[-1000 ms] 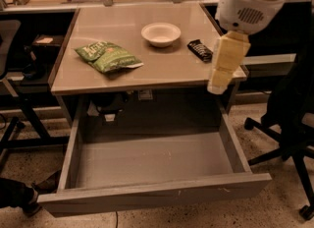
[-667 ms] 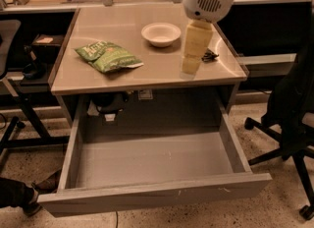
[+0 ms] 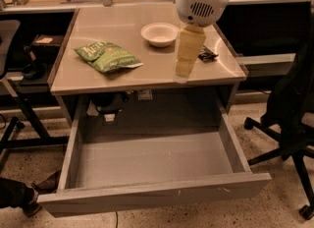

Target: Place green jalapeno chip bag into top drawer

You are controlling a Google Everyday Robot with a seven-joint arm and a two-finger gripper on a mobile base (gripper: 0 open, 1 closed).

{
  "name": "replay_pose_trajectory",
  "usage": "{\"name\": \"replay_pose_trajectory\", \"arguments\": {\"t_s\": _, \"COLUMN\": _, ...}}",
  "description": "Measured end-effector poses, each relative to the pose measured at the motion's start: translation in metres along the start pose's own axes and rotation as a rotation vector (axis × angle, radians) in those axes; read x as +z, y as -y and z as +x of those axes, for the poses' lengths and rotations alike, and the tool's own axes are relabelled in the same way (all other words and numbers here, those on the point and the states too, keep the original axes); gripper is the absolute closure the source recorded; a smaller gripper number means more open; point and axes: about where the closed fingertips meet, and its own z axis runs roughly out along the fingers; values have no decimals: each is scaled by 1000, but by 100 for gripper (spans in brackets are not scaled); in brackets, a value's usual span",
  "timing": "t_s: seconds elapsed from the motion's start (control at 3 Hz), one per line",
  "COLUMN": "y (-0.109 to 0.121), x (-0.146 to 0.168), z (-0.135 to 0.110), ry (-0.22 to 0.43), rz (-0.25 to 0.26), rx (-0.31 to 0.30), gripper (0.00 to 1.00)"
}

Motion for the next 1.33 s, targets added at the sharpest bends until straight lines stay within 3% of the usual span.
{"name": "replay_pose_trajectory", "arguments": {"t_s": 0.33, "y": 12, "x": 15, "z": -35, "ry": 100, "rz": -3, "rx": -38, "gripper": 0}}
{"name": "replay_pose_trajectory", "arguments": {"t_s": 1.0, "y": 57, "x": 44, "z": -114, "ry": 186, "rz": -53, "rx": -129, "gripper": 0}}
{"name": "replay_pose_trajectory", "arguments": {"t_s": 1.33, "y": 60, "x": 40, "z": -120, "ry": 201, "rz": -41, "rx": -129, "gripper": 0}}
